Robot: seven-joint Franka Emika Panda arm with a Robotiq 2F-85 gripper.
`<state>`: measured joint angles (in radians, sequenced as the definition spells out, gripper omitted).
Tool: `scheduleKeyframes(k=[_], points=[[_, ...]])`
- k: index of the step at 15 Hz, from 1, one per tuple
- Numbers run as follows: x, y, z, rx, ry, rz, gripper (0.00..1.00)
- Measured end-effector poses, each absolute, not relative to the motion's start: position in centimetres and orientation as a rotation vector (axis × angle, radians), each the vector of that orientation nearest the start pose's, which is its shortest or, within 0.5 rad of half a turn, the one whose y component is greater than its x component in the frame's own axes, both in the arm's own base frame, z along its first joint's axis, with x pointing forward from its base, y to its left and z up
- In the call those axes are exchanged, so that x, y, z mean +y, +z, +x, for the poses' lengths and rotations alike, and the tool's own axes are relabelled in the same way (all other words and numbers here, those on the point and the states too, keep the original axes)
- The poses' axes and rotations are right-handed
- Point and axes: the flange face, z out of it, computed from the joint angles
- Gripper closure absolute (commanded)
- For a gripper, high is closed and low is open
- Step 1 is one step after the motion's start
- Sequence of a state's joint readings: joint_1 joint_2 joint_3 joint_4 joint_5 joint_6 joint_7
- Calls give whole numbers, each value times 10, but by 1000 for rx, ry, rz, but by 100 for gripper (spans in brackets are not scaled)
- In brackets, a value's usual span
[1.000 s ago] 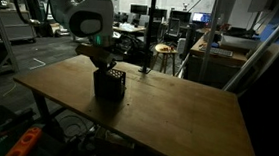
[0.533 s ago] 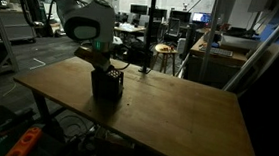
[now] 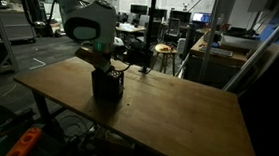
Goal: Pick up the white towel and push it down into the black basket
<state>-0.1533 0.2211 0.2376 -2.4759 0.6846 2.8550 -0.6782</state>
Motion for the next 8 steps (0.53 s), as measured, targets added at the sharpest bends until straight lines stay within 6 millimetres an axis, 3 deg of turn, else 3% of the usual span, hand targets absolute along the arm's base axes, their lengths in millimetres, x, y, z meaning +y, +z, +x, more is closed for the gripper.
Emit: scheduleKeyframes(k=[8], points=[[-3,233,487,-178,-335,-2915,93]])
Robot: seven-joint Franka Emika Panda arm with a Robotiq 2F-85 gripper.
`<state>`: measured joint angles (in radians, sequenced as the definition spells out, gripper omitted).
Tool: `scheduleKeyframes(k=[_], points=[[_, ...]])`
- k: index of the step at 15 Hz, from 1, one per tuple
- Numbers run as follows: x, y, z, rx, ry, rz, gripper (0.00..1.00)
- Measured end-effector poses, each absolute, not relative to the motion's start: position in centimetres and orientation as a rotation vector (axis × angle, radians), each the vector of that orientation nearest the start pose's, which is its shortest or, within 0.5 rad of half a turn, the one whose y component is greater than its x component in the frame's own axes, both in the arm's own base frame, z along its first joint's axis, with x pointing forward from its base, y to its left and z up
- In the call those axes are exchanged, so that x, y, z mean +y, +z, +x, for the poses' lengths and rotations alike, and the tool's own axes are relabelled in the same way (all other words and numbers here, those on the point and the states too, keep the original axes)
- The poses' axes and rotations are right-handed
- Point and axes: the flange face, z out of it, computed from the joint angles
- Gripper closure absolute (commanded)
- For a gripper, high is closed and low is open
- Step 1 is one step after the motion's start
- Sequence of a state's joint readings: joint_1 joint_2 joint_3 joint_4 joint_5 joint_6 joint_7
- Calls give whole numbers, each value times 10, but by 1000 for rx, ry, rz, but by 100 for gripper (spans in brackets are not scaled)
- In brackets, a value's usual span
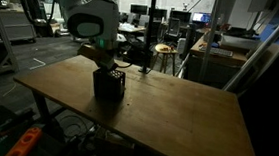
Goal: Pick up the white towel and push it down into the black basket
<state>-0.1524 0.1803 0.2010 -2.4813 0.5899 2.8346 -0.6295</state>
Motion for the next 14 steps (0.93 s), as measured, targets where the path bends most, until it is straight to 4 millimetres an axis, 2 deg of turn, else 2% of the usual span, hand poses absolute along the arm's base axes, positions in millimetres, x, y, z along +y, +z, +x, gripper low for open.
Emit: scheduleKeyframes(k=[6,14], points=[[-10,265,492,-183,-390,-2948,93],[-45,305,495,-84,-507,-2983,92]])
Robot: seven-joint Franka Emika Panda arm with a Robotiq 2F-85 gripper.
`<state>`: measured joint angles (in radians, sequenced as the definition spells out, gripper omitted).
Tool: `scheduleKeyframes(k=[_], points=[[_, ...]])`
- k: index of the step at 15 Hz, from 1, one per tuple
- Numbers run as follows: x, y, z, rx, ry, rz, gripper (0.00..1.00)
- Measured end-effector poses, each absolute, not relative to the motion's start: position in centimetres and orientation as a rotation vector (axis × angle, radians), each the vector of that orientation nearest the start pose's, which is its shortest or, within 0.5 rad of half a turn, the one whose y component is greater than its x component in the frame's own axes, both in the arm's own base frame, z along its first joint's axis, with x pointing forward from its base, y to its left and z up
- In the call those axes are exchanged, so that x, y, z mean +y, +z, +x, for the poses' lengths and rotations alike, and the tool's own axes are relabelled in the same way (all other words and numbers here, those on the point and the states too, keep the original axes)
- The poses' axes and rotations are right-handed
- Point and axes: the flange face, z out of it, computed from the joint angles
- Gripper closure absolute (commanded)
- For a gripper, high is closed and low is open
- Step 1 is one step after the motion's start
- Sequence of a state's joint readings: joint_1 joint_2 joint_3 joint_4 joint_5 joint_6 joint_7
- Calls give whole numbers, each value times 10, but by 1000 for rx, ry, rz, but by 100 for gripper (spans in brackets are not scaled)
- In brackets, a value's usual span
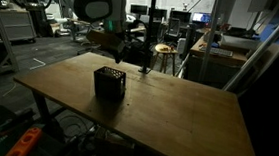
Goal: Pick up the white towel and push it down into the black basket
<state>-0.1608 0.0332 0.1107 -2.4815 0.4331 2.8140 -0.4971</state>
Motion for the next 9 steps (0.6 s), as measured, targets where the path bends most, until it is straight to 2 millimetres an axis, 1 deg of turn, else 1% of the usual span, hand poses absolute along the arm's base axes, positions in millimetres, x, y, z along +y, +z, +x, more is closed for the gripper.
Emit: scheduleKeyframes(k=[3,4,5,6,7,9], points=[[-56,322,494,5,-567,-2959,92],[-58,328,494,41,-587,-2946,86],[-60,334,493,76,-606,-2931,66],[-62,339,492,109,-624,-2915,61],[-63,343,492,139,-639,-2900,78],[-64,350,491,183,-660,-2877,62]])
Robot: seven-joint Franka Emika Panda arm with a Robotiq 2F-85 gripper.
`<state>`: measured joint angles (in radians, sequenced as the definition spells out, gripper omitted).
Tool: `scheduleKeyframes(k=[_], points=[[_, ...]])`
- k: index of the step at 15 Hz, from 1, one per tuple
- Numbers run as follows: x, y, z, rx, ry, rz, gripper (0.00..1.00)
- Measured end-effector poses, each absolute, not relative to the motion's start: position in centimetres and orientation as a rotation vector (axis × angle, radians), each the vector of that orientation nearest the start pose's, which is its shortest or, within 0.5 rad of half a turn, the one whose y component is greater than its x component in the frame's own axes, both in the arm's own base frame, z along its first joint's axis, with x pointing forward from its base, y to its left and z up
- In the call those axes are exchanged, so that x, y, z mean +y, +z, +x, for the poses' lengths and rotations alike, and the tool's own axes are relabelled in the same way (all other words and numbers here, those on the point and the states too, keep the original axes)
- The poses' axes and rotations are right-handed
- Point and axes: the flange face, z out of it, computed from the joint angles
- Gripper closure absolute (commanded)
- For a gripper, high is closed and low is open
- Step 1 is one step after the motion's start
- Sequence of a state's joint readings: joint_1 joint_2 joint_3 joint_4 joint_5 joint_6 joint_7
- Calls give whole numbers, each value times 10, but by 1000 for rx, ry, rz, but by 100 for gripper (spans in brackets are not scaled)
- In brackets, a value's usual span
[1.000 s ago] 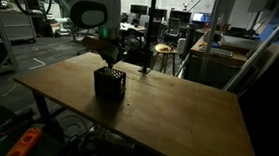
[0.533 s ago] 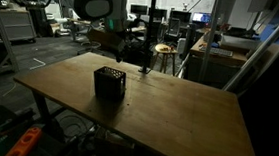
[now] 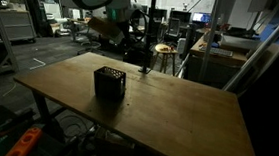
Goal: Pick up the white towel and push it down into the black basket
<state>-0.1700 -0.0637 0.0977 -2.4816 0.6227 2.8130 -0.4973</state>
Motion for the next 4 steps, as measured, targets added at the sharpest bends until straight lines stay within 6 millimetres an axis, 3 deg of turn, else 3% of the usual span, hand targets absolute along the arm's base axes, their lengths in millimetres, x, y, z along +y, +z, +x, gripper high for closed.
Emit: scheduleKeyframes(k=[4], points=[[-64,351,490,193,-666,-2871,61]])
